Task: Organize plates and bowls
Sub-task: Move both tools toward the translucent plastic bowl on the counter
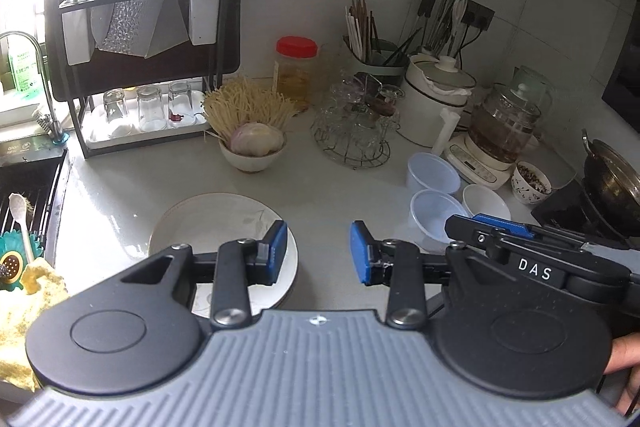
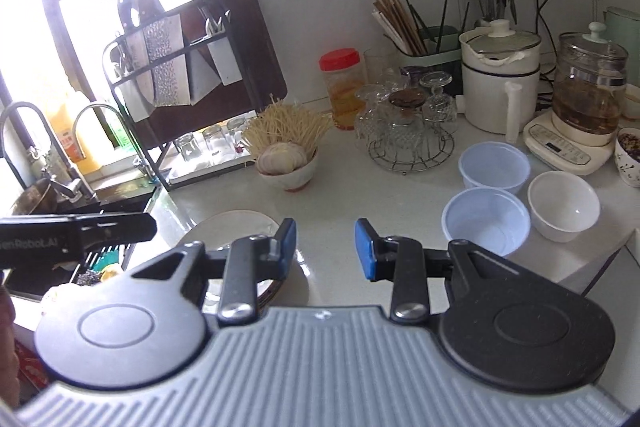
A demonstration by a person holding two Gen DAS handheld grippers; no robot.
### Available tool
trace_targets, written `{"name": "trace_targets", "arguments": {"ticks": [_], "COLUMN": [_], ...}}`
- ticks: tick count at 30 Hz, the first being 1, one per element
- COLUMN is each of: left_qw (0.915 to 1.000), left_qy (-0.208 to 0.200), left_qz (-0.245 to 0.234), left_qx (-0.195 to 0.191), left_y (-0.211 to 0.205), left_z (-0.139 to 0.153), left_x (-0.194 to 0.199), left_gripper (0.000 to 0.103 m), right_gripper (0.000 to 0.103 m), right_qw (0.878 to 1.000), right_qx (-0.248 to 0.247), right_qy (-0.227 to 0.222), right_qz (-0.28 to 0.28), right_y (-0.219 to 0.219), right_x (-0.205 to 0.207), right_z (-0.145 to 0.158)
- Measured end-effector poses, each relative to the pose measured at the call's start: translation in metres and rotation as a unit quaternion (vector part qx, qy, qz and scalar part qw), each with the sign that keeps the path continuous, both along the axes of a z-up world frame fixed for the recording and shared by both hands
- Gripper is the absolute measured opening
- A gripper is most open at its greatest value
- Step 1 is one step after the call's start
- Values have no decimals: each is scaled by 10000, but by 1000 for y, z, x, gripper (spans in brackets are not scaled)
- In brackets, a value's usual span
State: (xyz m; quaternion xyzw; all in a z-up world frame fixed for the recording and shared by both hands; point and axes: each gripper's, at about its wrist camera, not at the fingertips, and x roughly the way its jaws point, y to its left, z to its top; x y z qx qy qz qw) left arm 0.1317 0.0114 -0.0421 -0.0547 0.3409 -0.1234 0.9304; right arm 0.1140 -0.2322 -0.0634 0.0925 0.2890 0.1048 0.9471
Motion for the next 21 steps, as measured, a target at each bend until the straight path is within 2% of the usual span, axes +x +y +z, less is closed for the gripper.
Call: {"name": "trace_targets", "arguments": {"ticks": [7,21], "left_qw": [9998,9946], "left_qy": [59,155], "left_qz": [-198,-1026], "left_qx": [-34,-87], "left_y": [-22,-49], "left_z": [-5,-26], "left_x": [-7,22], "left_gripper": [40,40], "right_gripper": [36,36], "right_qw": [9996,9932], "right_qx": [-22,83], "right_qy": [-100,70], "right_qz": [-259,-1160], "right_y": [-18,-55], "right_x": [-22,-46], "right_z": [2,-18]}}
